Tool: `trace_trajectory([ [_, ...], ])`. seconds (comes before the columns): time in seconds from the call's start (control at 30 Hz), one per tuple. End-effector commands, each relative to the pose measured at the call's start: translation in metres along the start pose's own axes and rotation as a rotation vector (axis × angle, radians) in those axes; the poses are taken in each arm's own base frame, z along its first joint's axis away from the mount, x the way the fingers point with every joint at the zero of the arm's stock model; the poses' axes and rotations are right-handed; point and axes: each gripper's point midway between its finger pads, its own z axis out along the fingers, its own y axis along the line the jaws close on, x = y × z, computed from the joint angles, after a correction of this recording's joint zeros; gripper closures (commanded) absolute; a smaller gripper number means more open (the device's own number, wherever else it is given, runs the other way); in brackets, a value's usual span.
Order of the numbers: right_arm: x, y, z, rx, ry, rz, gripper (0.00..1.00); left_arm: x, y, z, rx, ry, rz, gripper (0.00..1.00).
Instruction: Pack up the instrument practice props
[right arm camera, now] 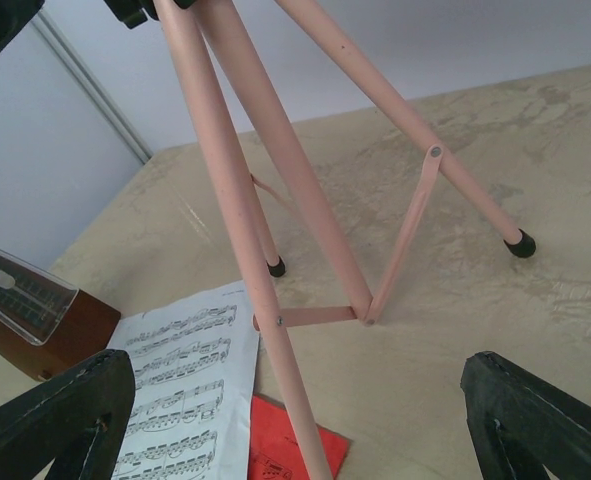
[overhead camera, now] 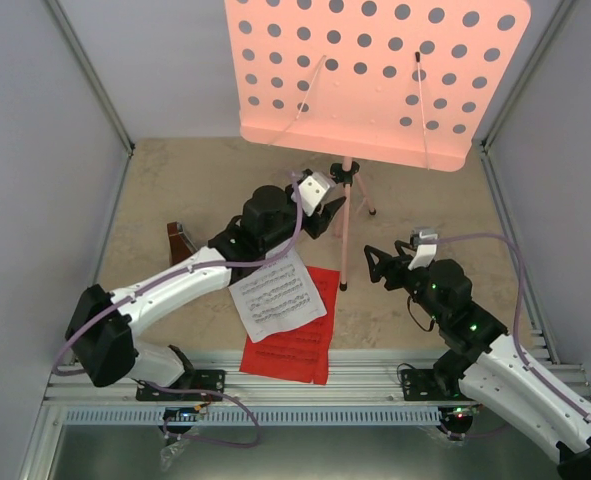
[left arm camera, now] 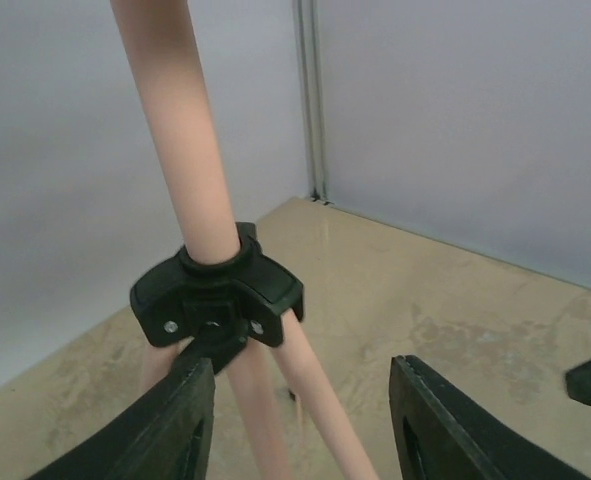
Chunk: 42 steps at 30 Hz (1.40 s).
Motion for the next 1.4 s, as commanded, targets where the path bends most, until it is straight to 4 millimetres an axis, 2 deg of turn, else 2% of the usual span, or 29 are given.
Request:
trace_trajectory([
  [0.0,-0.001,-0.001,0.001,-0.002,-0.022,0.022,0.09,-0.012,0.012,0.011,-0.069,-0.028,0.025,0.53],
  [0.27,0.006,-0.004,0.001,-0.001,-0.008,0.03,0.09,-0.009,0.018,0.021,-0.102,-0.023,0.05,0.66],
  [0.63,0.007,-0.005,-0.003,0.001,-0.011,0.036,0.09,-0.005,0.032,0.029,-0.185,0.006,0.094,0.66],
  [0.97,0.012,-0.008,-0.006,0.003,0.003,0.049,0.09,-0.002,0.026,0.035,-0.148,0.018,0.093,0.88],
  [1.07,0.014,-0.009,-0.007,0.003,0.004,0.056,0.09,-0.004,0.024,0.034,-0.137,0.009,0.059,0.94],
  [1.17,0.015,-0.009,-0.008,0.003,0.003,0.064,0.09,-0.002,0.021,0.036,-0.116,0.007,-0.017,0.96],
  [1.37,0.019,-0.011,-0.008,0.008,0.01,0.071,0.09,0.01,0.012,0.043,-0.068,0.025,-0.289,1.0],
])
